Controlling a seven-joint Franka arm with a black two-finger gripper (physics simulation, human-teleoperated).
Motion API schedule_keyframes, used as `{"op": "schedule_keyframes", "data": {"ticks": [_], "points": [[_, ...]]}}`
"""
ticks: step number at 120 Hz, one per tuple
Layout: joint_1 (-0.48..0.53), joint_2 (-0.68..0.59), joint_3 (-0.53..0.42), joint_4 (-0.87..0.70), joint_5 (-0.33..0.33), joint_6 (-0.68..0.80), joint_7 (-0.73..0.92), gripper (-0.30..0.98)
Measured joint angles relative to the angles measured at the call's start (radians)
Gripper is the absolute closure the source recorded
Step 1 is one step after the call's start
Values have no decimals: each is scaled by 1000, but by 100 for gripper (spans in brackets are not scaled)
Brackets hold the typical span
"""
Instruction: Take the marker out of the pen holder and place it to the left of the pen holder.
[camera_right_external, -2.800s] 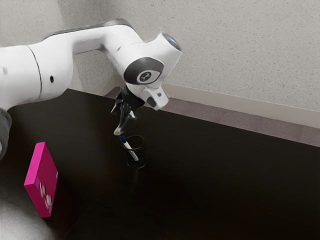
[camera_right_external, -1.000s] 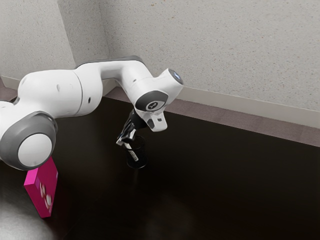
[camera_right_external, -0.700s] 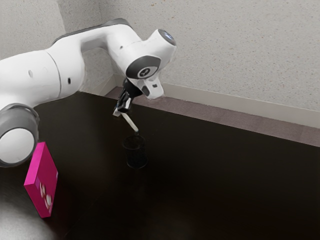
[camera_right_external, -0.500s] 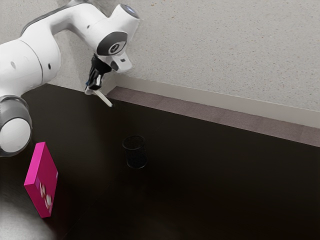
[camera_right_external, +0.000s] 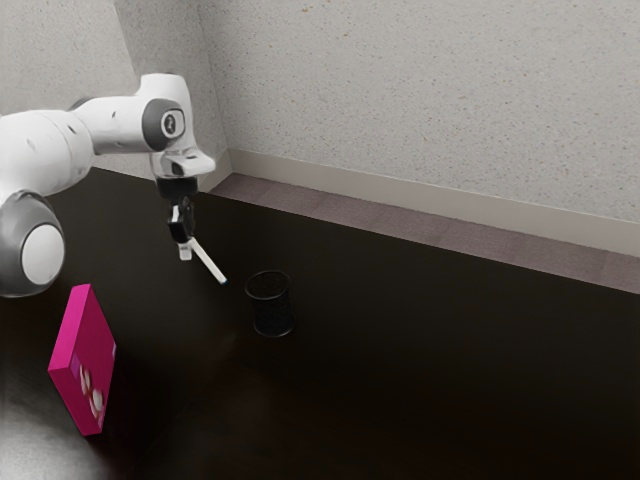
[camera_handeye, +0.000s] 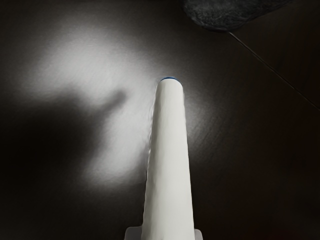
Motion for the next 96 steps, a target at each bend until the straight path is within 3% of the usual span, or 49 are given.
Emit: {"op": "schedule_keyframes", "data": {"ticks": [36,57,74,80,89,96], "points": [[8,26,9,-12,-35,10,148,77],[8,25,10,-12,-30,5,206,38],[-5,15,11,-11,-28,3,238,20],[-53,-72,11,-67,-9,2,204,16],[-159,-331,-1,-221,9,-6,62,11],[-216,-463,-2,-262,18,-35,-47,8]]}}
